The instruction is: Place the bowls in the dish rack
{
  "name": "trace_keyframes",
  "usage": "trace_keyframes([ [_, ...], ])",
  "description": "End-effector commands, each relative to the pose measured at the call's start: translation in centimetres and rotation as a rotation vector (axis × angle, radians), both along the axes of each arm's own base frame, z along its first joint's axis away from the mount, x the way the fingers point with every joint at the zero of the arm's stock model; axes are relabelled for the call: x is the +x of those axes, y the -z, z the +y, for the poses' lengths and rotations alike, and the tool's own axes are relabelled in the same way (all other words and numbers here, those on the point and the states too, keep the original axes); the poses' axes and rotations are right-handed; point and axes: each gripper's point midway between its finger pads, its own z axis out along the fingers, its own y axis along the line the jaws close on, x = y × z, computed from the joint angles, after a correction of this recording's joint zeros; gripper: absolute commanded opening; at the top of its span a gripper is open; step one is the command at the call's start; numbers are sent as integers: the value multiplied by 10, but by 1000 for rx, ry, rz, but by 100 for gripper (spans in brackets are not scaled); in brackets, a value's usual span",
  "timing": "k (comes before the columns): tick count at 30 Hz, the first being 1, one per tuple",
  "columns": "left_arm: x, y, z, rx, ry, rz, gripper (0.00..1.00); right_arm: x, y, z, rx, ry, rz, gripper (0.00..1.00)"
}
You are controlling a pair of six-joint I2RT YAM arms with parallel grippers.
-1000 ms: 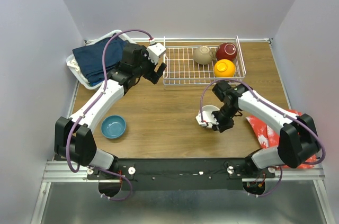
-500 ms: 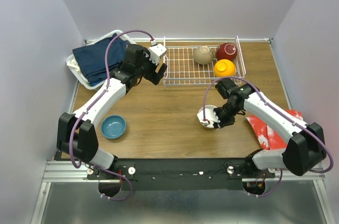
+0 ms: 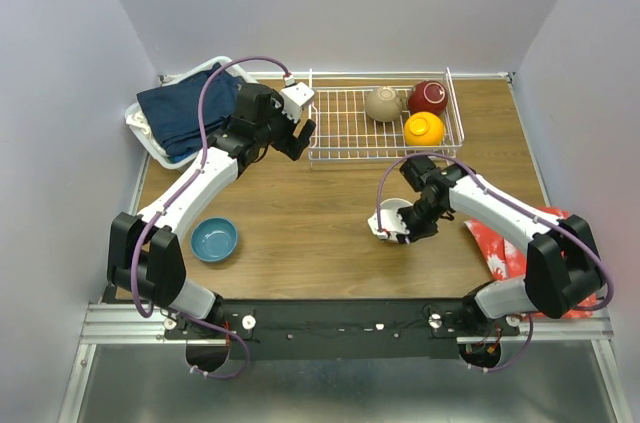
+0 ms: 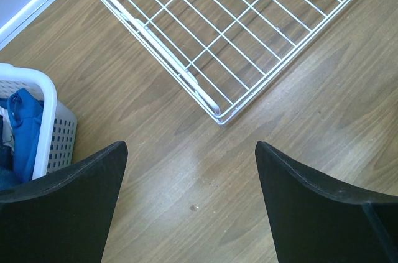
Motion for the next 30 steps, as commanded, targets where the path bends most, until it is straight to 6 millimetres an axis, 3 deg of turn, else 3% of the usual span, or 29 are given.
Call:
trace_keyframes([
  [1, 2, -10, -5, -18, 16, -32, 93, 10, -5, 2, 15, -3, -74, 15],
  [2, 2, -11, -5, -21, 17, -34, 93, 11, -10, 3, 24, -6, -84, 7],
  [4, 3, -14, -6, -24, 20, -38, 93, 14, -25, 9, 60, -9, -106, 1],
  [7, 6, -19, -8, -25, 25, -48, 93, 30, -64, 28, 145, 2, -152, 1],
  [8, 8, -21, -9, -27, 25, -55, 93, 45, -89, 40, 190, 21, -190, 1],
  [11, 13, -30, -13, -37, 33, -69, 93, 62, -118, 67, 276, 117, -131, 1],
  [12, 14, -31, -14, -40, 36, -71, 93, 76, -149, 82, 360, 136, -148, 1],
  [14, 19, -38, -16, -55, 33, -81, 93, 90, -172, 97, 440, 260, -72, 1],
  [15, 20, -39, -17, -64, 25, -81, 93, 107, -193, 110, 524, 294, -31, 1],
  [17, 23, -43, -17, -74, 13, -86, 93, 119, -207, 119, 592, 409, 80, 1],
  [18, 25, -43, -17, -78, 3, -86, 93, 132, -206, 120, 633, 453, 162, 1],
  [20, 28, -46, -15, -90, -29, -92, 93, 154, -224, 125, 719, 555, 241, 1],
  [22, 31, -48, -12, -100, -61, -95, 93, 183, -232, 123, 819, 605, 309, 1],
  [24, 36, -50, -5, -96, -111, -109, 93, 198, -245, 118, 887, 694, 436, 1],
  [25, 36, -51, -4, -98, -122, -111, 93, 216, -254, 120, 950, 683, 416, 1],
  [27, 36, -49, -3, -96, -125, -110, 93, 229, -250, 117, 974, 789, 572, 1],
  [28, 37, -47, -3, -95, -125, -107, 93, 242, -259, 118, 1035, 758, 534, 1],
  [30, 36, -46, -4, -101, -127, -101, 93, 252, -247, 119, 1038, 839, 673, 1],
])
